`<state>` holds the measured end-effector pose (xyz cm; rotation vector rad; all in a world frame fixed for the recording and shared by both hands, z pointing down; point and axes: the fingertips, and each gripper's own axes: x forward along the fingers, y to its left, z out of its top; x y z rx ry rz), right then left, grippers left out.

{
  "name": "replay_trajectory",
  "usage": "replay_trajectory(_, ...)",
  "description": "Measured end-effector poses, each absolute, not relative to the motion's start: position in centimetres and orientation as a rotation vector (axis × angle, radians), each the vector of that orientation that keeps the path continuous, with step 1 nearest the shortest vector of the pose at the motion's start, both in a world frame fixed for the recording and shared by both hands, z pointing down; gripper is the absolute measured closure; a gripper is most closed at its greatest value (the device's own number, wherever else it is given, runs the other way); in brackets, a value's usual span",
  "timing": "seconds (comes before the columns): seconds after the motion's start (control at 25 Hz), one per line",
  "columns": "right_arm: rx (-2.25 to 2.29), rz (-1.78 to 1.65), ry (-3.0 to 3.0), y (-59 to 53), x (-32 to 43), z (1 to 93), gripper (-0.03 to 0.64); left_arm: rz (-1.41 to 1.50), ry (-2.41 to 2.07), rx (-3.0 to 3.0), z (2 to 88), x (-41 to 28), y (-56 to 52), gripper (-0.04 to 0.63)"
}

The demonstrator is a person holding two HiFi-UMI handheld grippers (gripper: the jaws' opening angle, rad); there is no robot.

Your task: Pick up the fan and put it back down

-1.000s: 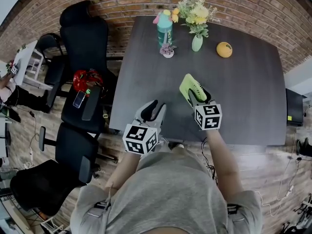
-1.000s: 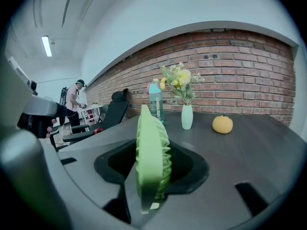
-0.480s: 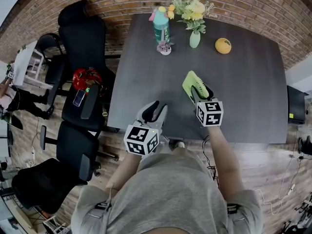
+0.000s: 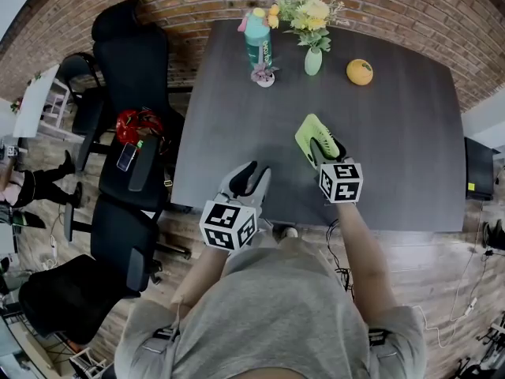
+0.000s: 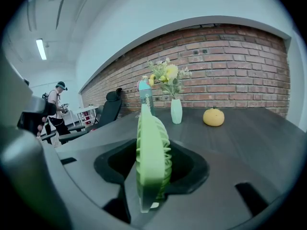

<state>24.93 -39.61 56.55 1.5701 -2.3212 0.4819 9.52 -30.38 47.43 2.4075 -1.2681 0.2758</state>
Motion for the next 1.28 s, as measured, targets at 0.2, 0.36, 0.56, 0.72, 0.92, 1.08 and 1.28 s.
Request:
replay_trajectory(0.2, 1.579, 0.513, -2.330, -39.8, 25.5, 56.9, 0.423, 0.281, -1.266, 2.412, 47.4, 9.9, -30.5, 0.480)
replay_trajectory(0.36, 1.584, 0.546, -2.339, -40.1, 26.0, 57.1, 0.420, 0.283, -1.265, 2.413, 47.5, 10.3, -30.6, 0.480)
replay_trajectory(0.56, 1.591, 0.588, -2.341, -40.3, 26.5, 57.4, 0.416, 0.281, -1.268, 2.413, 47.5, 10.6, -30.4, 0.480)
replay_trajectory(0.72, 1.586, 0.573, -2.346, -40.3, 26.5, 57.5, 0.413, 0.276, -1.277, 2.411, 47.4, 10.9, -30.2, 0.480)
replay_trajectory(0.92, 1.562, 0.556, -2.347, -40.3, 26.5, 57.5, 0.413, 0.265, -1.296, 2.409, 47.2, 11.3, -29.6, 0.480)
replay_trajectory(1.08, 1.552, 0.548, -2.353, -39.8, 26.8, 57.2, 0.371, 0.252, -1.318, 2.406, 47.0, 11.6, -28.8, 0.480)
replay_trajectory(1.28, 1.525, 0.547, -2.392, -38.2, 27.5, 56.3, 0.354, 0.225, -1.364, 2.392, 46.8, 11.9, -27.5, 0.480)
